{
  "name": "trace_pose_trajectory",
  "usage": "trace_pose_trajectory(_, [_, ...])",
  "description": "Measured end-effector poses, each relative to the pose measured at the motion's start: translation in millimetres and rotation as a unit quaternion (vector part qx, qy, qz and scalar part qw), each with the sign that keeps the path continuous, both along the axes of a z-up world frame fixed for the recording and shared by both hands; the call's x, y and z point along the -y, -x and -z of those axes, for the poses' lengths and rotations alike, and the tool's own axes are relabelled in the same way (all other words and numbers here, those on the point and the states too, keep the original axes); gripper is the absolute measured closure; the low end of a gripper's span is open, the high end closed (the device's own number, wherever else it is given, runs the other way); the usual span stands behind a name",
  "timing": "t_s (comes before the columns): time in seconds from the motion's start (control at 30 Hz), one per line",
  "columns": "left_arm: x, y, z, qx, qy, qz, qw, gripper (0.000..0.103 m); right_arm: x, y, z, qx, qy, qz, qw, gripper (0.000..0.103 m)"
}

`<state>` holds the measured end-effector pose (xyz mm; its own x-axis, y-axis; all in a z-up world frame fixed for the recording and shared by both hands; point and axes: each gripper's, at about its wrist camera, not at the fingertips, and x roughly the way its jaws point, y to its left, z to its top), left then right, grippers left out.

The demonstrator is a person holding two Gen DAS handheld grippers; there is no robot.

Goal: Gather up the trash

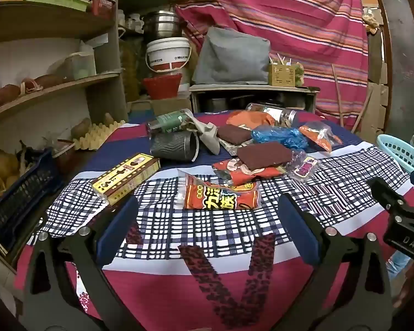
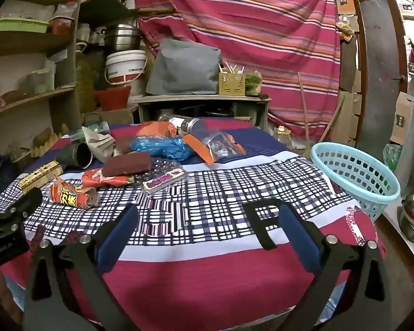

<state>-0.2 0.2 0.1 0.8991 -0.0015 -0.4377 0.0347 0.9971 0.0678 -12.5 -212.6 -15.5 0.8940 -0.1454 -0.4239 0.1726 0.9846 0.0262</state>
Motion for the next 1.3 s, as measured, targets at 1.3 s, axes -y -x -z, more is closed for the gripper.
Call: trace_pose_trajectory(1.3, [-0.3,-0.6,0.2,-0.007,0.004,0.0,1.0,0.005,-1.2,-1.4,4.0,-0.005,0.008,0.0,1.0,0.004])
